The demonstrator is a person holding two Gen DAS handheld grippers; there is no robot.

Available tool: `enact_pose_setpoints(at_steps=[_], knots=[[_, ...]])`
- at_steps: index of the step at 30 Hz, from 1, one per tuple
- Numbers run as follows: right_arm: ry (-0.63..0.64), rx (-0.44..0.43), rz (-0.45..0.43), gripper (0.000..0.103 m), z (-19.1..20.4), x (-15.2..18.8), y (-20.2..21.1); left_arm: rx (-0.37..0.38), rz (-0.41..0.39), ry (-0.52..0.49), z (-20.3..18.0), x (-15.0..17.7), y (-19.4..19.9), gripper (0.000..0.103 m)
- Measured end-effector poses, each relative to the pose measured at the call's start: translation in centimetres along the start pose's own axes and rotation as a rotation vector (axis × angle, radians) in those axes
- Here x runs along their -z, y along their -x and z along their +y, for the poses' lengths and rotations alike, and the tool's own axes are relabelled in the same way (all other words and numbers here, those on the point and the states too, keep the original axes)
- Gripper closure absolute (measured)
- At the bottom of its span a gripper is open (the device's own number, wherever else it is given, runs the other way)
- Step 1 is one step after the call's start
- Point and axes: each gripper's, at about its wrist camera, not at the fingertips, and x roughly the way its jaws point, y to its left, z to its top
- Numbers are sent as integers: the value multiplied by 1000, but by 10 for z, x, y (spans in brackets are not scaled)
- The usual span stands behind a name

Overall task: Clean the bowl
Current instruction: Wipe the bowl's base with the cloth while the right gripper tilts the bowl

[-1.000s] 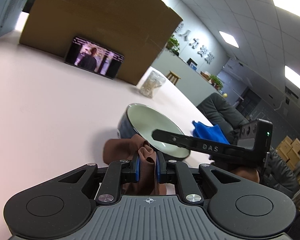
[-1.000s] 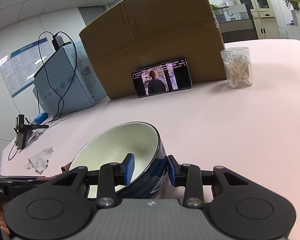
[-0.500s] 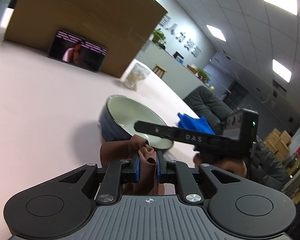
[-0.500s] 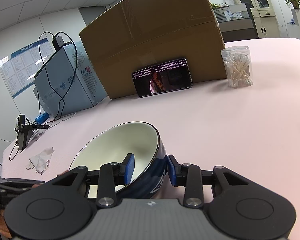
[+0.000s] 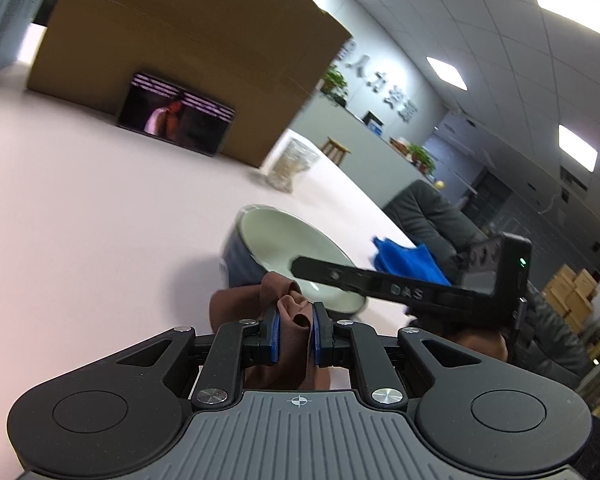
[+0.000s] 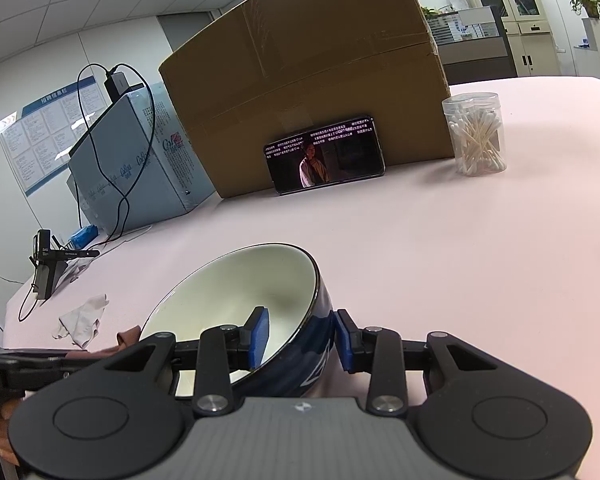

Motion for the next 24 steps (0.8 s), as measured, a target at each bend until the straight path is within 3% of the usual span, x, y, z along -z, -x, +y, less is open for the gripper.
enact_pose_setpoints(at_steps=[7,18,24], knots=[[0,0,0,65,-1,0,0,69,47,-18,-12,5,-15,90],[1,0,-1,65,-1,0,0,-37,-10,-4,2,-2,2,90],[1,0,0,65,0,-1,0,20,38,3,-4,2,-9,90]])
